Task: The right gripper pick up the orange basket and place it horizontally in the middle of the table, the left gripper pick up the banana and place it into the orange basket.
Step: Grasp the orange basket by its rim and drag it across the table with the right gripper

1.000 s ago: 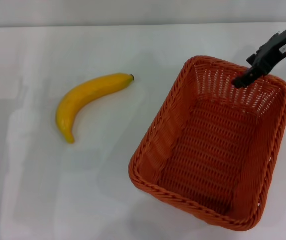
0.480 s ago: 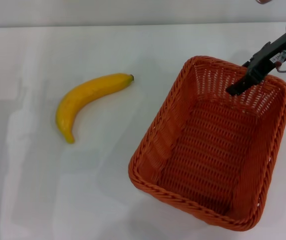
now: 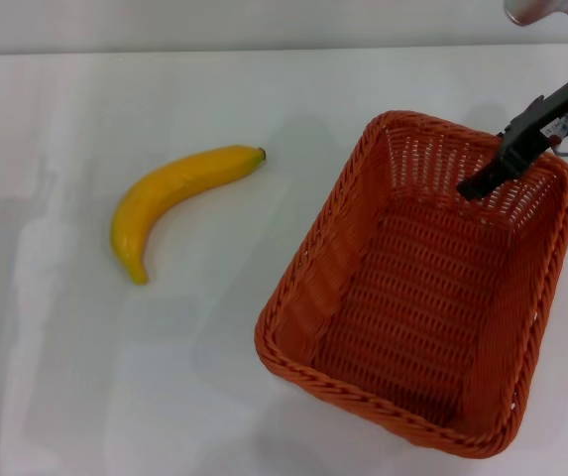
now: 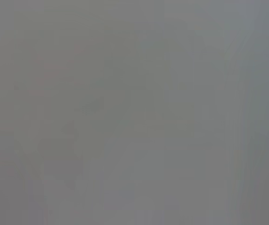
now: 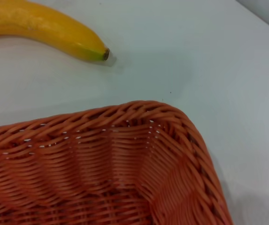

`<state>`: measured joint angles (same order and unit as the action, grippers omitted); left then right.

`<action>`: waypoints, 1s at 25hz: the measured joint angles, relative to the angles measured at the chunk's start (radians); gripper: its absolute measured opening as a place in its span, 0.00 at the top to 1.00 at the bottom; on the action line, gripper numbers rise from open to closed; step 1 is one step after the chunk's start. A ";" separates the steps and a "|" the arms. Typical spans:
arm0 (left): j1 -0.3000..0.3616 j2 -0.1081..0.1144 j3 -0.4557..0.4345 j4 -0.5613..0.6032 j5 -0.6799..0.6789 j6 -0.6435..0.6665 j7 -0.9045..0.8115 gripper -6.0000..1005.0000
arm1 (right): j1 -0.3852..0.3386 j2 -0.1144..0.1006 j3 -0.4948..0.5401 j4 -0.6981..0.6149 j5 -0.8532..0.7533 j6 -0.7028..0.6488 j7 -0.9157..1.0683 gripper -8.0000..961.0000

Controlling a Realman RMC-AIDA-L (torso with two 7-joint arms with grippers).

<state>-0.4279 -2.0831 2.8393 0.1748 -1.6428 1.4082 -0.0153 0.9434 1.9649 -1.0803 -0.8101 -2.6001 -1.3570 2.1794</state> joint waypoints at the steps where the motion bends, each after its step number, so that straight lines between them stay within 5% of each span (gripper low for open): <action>1: 0.000 0.000 0.000 0.000 0.000 0.000 0.000 0.14 | -0.001 0.000 0.000 0.000 0.000 0.000 0.001 0.18; 12: 0.007 0.000 0.000 0.000 0.000 0.000 0.000 0.14 | -0.015 -0.001 -0.011 -0.016 -0.013 -0.008 0.066 0.18; 25: 0.008 0.000 0.000 0.000 0.002 0.000 0.000 0.14 | -0.016 -0.010 -0.009 -0.018 -0.014 -0.038 0.114 0.68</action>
<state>-0.4202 -2.0831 2.8393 0.1749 -1.6406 1.4082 -0.0153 0.9275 1.9549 -1.0892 -0.8286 -2.6141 -1.3945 2.2931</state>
